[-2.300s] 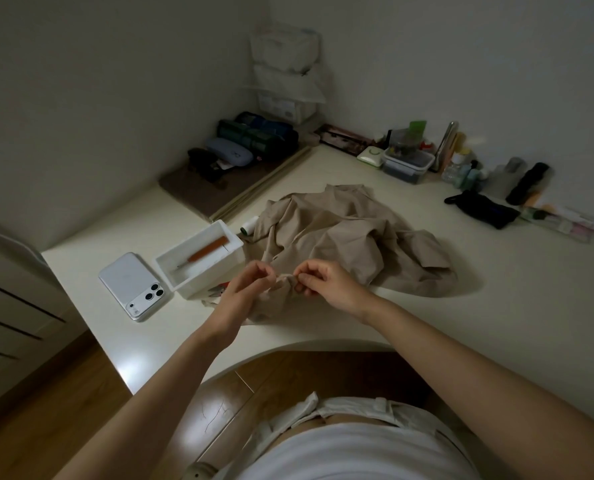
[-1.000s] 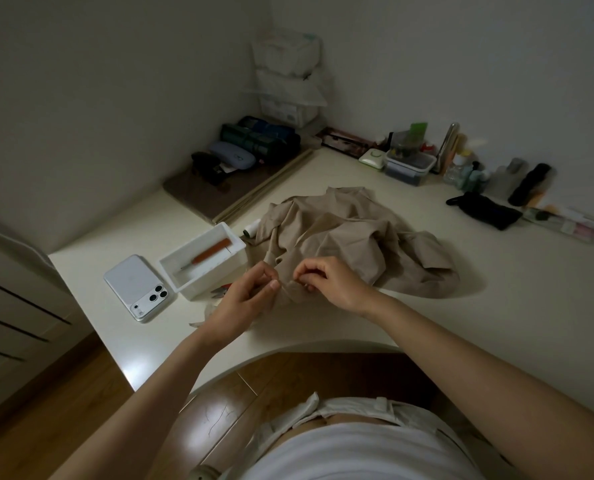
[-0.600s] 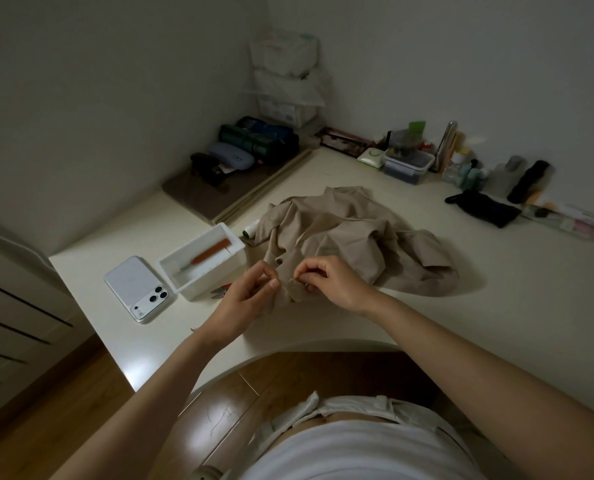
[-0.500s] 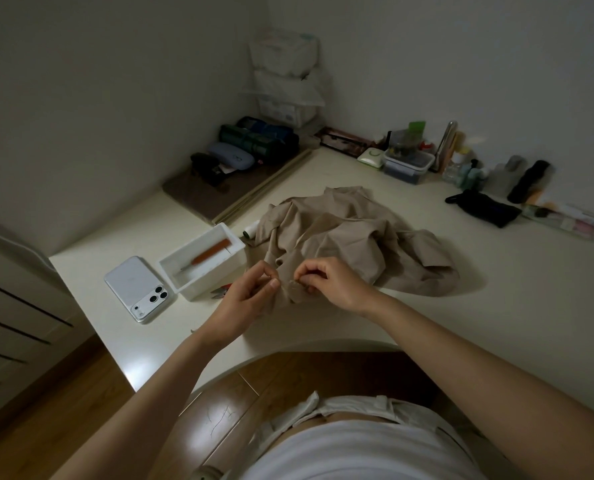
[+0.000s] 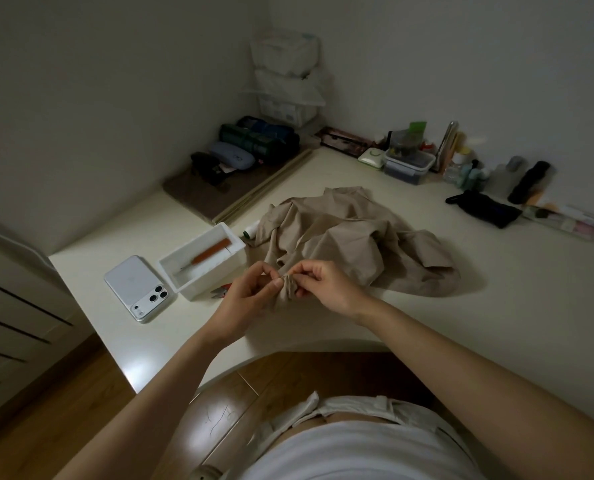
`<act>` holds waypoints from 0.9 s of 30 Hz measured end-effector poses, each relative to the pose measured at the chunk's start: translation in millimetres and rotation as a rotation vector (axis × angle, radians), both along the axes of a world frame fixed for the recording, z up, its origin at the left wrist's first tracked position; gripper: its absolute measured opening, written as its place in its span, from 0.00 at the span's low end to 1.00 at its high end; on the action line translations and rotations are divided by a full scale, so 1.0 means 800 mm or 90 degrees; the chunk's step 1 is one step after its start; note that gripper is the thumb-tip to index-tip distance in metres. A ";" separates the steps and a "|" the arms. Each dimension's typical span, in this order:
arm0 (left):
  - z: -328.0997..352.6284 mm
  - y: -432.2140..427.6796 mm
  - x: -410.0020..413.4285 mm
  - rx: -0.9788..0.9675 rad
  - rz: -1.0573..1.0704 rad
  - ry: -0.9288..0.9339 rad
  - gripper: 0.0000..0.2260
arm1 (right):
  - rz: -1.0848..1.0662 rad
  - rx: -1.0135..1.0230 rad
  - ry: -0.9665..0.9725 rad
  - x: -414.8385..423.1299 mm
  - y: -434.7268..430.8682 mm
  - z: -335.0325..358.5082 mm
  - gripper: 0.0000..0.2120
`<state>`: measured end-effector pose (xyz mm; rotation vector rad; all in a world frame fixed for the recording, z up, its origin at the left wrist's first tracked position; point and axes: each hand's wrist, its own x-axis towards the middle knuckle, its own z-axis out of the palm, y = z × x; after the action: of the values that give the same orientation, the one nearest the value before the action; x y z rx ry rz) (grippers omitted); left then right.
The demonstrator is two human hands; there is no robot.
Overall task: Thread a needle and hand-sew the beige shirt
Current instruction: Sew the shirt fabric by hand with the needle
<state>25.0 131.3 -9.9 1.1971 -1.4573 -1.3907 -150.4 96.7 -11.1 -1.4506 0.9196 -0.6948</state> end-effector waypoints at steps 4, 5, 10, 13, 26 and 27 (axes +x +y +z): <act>0.003 0.000 -0.001 0.045 0.012 -0.002 0.12 | 0.000 0.014 -0.019 -0.001 0.000 0.003 0.08; 0.004 0.000 -0.002 0.056 0.014 -0.002 0.12 | 0.005 0.014 -0.021 -0.001 0.001 0.004 0.08; 0.012 0.001 -0.005 0.091 0.025 0.056 0.07 | 0.017 0.022 -0.030 -0.001 0.001 0.006 0.09; 0.014 0.001 -0.005 0.094 0.033 0.093 0.10 | 0.000 0.032 -0.025 -0.001 -0.001 0.003 0.09; 0.013 -0.005 -0.016 0.111 0.064 0.038 0.08 | -0.104 -0.047 0.004 0.000 -0.001 0.005 0.05; 0.013 -0.006 -0.016 0.112 0.069 0.031 0.09 | -0.102 -0.074 0.031 0.000 0.000 0.005 0.04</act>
<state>12.0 126.7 0.3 1.3222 -1.2389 -1.4859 -150.5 96.5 -7.2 -1.5128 1.0552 -0.8460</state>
